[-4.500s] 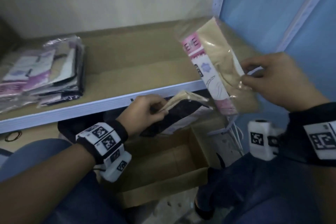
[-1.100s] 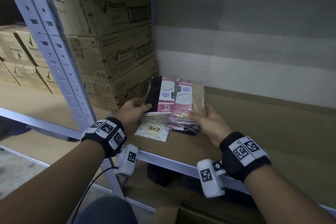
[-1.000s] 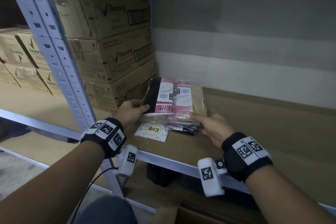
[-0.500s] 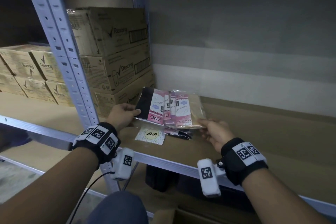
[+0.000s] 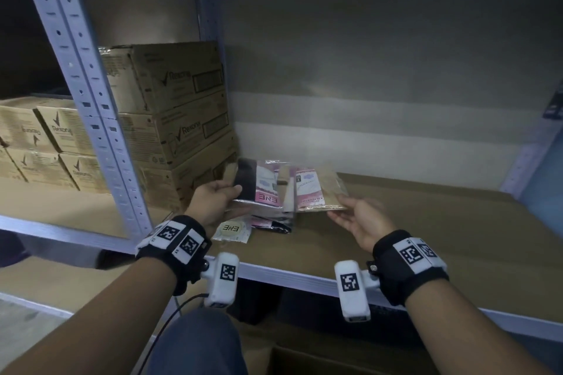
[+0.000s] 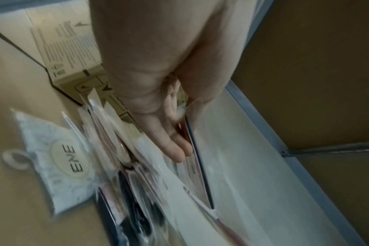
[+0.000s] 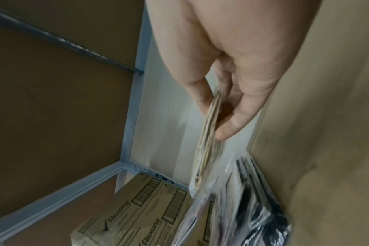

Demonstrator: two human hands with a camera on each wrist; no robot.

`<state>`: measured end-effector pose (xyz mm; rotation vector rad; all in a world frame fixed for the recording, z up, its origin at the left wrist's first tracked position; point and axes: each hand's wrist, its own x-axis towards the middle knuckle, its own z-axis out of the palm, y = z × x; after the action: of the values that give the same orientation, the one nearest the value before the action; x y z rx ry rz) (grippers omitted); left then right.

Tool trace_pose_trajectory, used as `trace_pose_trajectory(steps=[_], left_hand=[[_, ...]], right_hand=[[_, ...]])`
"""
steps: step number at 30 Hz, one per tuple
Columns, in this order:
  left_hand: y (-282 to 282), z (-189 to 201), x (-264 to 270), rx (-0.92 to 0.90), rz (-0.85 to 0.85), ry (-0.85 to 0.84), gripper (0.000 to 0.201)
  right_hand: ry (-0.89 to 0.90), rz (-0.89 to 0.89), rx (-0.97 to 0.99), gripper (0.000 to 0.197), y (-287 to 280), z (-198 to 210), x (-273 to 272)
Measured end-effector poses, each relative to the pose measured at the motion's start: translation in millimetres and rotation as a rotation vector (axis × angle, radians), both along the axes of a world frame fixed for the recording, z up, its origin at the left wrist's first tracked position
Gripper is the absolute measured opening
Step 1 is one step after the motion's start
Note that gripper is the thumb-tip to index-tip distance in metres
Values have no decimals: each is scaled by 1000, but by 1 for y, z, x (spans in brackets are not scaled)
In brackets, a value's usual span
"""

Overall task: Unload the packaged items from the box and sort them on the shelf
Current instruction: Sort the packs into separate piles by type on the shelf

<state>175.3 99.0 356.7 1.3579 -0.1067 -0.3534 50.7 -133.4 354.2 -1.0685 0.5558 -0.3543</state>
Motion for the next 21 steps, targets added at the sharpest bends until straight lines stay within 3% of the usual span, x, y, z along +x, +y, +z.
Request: trace_pose_trajectory(steps=[3,9,15,21], left_hand=[[-19,3,-16,-39,-36,11,20],[-65,6,-41,-81,-145,20,23],[-119,1,-69,-135,-245,63,31],[-170,-4,-101,-94,-358,83,31]], right_hand=[[-11,-42,-4,11,-13,5,-20],[-19,-140,-21,11,-50,8,-70],[-5,-247,-53,27,-95,6,-120],[18,-360,-82,10,-133,4,-167]])
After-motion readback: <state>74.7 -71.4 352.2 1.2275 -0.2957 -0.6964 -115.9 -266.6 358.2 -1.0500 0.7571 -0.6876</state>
